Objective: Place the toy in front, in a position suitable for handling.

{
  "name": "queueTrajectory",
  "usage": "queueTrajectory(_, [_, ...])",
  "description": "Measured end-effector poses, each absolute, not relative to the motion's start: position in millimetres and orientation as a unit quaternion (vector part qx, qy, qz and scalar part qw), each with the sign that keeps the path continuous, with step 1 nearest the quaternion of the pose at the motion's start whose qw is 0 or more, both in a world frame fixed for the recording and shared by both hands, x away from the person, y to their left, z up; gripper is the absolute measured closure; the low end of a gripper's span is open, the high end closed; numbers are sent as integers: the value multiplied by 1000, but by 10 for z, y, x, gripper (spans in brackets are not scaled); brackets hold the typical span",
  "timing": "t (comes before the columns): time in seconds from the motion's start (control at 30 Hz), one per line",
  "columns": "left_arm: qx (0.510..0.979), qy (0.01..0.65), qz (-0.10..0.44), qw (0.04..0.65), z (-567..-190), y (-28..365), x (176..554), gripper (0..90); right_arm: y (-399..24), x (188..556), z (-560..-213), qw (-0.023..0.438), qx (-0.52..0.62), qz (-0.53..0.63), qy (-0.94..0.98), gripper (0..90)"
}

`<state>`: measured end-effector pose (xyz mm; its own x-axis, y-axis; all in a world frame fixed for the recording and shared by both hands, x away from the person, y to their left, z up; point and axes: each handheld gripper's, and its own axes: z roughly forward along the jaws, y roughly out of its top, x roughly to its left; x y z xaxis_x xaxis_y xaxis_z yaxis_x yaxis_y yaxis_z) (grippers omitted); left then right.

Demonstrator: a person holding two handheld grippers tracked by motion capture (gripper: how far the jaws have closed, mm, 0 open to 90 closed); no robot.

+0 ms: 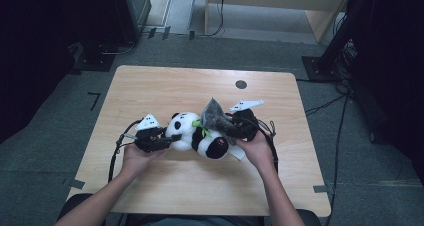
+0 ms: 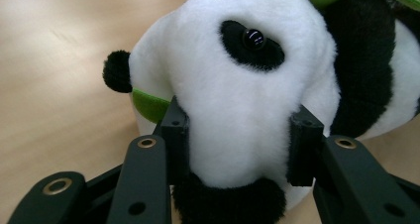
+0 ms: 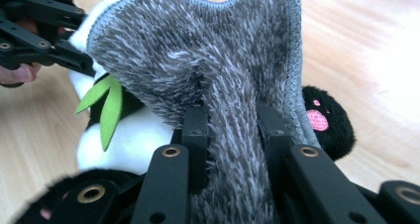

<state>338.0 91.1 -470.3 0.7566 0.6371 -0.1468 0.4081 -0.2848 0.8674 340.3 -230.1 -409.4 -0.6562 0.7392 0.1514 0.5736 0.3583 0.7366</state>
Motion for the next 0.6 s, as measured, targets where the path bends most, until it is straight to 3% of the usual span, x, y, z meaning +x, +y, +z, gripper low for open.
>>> queueTrajectory(0.3, [793,359,107,481,-4831,897,3430,500,-2243,3549,-3843,117,394,425,807,722])
queueTrajectory(0.6, [792,361,102,481,-4885,927,3400,419,-1704,3915,-3765,97,363,397,837,714])
